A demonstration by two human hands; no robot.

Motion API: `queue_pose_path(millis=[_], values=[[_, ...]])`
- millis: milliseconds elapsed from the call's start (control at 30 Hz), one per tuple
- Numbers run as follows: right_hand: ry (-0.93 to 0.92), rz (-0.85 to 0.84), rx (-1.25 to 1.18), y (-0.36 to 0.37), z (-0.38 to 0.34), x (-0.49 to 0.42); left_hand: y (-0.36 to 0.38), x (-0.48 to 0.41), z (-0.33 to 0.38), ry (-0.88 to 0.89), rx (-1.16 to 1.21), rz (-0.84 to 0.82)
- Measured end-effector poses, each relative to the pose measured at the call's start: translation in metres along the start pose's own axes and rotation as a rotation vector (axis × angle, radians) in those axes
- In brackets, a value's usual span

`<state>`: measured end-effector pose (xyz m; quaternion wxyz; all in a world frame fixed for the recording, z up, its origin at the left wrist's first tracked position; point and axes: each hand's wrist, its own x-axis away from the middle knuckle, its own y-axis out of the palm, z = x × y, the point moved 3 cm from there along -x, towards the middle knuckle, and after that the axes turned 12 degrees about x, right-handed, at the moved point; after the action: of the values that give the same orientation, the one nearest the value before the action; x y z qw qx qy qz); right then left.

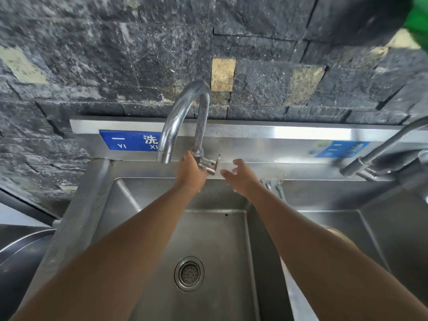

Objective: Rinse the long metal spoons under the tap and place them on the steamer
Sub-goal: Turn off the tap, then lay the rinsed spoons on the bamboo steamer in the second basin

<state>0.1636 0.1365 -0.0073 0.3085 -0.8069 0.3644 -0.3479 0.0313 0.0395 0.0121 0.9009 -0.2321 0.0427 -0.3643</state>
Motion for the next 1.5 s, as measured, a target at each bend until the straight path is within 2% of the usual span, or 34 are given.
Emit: queue_pose_path(millis=[133,267,367,533,767,900,1000,1100,1233,1367,1500], values=[[0.087,-0.032,-0.15,-0.041,0.045,0.054,0.011,0.045,0.014,-0.073,0.021,-0.133],[0.112,-0.054,-0.086,-0.078,0.095,0.097,0.033,0.09,0.028,-0.147,-0.056,-0.283],[0.08,-0.071,-0.024,-0.095,0.131,0.116,0.062,0.125,0.039,-0.164,-0.068,-0.308],[0.05,-0.157,-0.045,-0.104,0.2,0.12,0.133,0.183,0.042,-0.196,-0.142,-0.258],[-0.011,-0.193,-0.101,-0.118,0.272,0.112,0.221,0.256,0.051,-0.337,-0.072,0.021],[-0.126,-0.257,-0.058,-0.104,0.274,0.106,0.252,0.288,0.034,-0.427,-0.13,0.054],[-0.185,-0.287,-0.019,-0.088,0.267,0.093,0.265,0.296,0.015,-0.446,-0.358,0.092],[-0.196,-0.243,0.012,-0.073,0.258,0.074,0.273,0.29,-0.008,-0.41,-0.544,0.091],[-0.178,-0.202,0.104,-0.058,0.248,0.052,0.279,0.292,-0.032,-0.382,-0.586,0.147],[-0.163,-0.134,0.09,-0.05,0.245,0.04,0.28,0.291,-0.035,-0.326,-0.601,0.199],[-0.163,-0.166,0.07,-0.04,0.247,0.039,0.281,0.29,-0.037,-0.294,-0.614,0.202]])
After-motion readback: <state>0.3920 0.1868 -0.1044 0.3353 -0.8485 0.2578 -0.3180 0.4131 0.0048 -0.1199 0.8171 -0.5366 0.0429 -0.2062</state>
